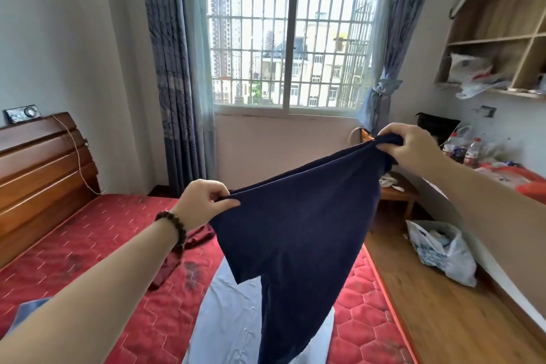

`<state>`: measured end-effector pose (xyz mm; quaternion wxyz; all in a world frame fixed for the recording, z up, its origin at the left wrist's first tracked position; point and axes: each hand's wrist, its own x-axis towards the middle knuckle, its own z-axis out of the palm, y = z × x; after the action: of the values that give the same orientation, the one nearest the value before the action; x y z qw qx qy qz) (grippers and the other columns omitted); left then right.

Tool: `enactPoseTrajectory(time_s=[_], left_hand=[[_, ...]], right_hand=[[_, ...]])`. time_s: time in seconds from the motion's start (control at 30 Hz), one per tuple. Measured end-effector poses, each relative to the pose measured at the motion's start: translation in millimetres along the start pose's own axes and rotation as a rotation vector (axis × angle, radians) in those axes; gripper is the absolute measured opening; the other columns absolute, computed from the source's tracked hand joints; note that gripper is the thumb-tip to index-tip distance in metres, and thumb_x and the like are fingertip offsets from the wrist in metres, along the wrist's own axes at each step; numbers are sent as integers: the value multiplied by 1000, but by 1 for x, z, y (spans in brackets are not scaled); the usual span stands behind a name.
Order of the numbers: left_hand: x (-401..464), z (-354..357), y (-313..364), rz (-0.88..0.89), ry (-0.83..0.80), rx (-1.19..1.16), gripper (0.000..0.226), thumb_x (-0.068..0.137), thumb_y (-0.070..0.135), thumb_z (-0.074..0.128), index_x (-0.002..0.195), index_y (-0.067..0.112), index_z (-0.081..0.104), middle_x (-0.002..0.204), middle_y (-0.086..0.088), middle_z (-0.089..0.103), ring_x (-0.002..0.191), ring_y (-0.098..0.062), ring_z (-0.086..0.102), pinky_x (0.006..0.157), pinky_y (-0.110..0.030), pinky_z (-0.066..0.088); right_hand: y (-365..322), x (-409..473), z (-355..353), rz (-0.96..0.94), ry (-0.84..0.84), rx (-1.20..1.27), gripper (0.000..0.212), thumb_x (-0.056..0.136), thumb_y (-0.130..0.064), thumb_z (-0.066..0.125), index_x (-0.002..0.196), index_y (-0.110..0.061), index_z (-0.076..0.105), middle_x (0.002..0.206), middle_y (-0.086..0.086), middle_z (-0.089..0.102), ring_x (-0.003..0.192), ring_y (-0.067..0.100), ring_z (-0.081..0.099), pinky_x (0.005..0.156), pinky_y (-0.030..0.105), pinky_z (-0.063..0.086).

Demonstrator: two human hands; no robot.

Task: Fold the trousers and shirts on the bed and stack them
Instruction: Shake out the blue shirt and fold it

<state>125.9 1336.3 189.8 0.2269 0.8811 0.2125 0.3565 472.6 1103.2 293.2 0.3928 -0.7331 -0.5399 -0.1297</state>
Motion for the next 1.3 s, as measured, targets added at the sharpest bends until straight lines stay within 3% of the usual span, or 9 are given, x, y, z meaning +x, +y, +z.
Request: enactPoseTrajectory(time_s=[0.1, 0.2, 0.3, 0.4, 0.53, 0.8, 0.97, 1.13, 1.3], left_hand=[[-20, -1, 14, -70, 29, -77, 16, 72, 13, 82, 66, 15, 67, 64, 1, 65, 59, -8, 56, 64, -28, 50], [-44, 1, 32, -136, 72, -118, 21, 73, 5, 79, 74, 13, 61, 68, -1, 63, 62, -14, 55, 65, -31, 49], [-78, 6, 59, -220, 68, -233, 20, 78, 3, 74, 88, 16, 64, 75, -8, 68, 67, -19, 61, 68, -34, 51], [-120, 16, 95, -254, 88, -255, 5, 82, 8, 72, 80, 12, 70, 73, -7, 69, 66, -15, 60, 65, -32, 50], [-194, 36, 147, -379, 83, -502, 3, 87, 7, 66, 87, 6, 68, 78, -9, 67, 70, -18, 60, 66, -34, 50], [-316, 52, 223, -528, 130, -675, 5, 81, 6, 72, 83, 8, 67, 68, -2, 66, 57, -12, 59, 51, -22, 50], [-337, 52, 244, -564, 115, -704, 12, 81, 6, 71, 91, 4, 66, 70, -3, 65, 55, -9, 60, 49, -20, 51], [-340, 77, 244, -626, 98, -718, 4, 84, 5, 67, 88, 7, 66, 77, -7, 64, 62, -13, 58, 55, -20, 53], [-334, 113, 223, -667, 101, -657, 7, 84, 4, 69, 79, 10, 70, 62, 4, 67, 51, -6, 56, 48, -17, 49]], right_hand=[[-2, -26, -19, 2, -46, 97, 39, 81, -12, 69, 74, -50, 66, 74, -25, 66, 70, -10, 58, 58, 6, 41], [-3, -53, -35, 30, -43, 220, 26, 80, -21, 74, 78, -46, 68, 77, -22, 67, 73, -8, 61, 57, 4, 44], [8, -89, -50, 124, -23, 379, 14, 76, -34, 78, 88, -38, 72, 81, -15, 70, 79, 4, 65, 62, 16, 51], [19, -138, -68, 219, 9, 556, 34, 67, -45, 80, 97, -30, 72, 90, -4, 72, 90, 21, 67, 72, 33, 55], [23, -211, -98, 253, -9, 700, 40, 66, -40, 81, 102, -26, 72, 95, 0, 72, 94, 31, 65, 67, 32, 54], [10, -320, -155, 273, -47, 831, 48, 59, -39, 88, 98, -16, 72, 94, 9, 73, 87, 25, 69, 68, 32, 54], [2, -341, -173, 308, -45, 879, 33, 68, -28, 80, 99, -19, 71, 96, 5, 72, 93, 24, 66, 67, 32, 53], [13, -354, -168, 377, -36, 858, 27, 69, -24, 80, 95, -21, 73, 92, 5, 73, 89, 23, 69, 66, 31, 54], [42, -361, -145, 460, -42, 778, 20, 64, -28, 82, 83, -25, 75, 81, 1, 74, 78, 18, 70, 64, 30, 54]])
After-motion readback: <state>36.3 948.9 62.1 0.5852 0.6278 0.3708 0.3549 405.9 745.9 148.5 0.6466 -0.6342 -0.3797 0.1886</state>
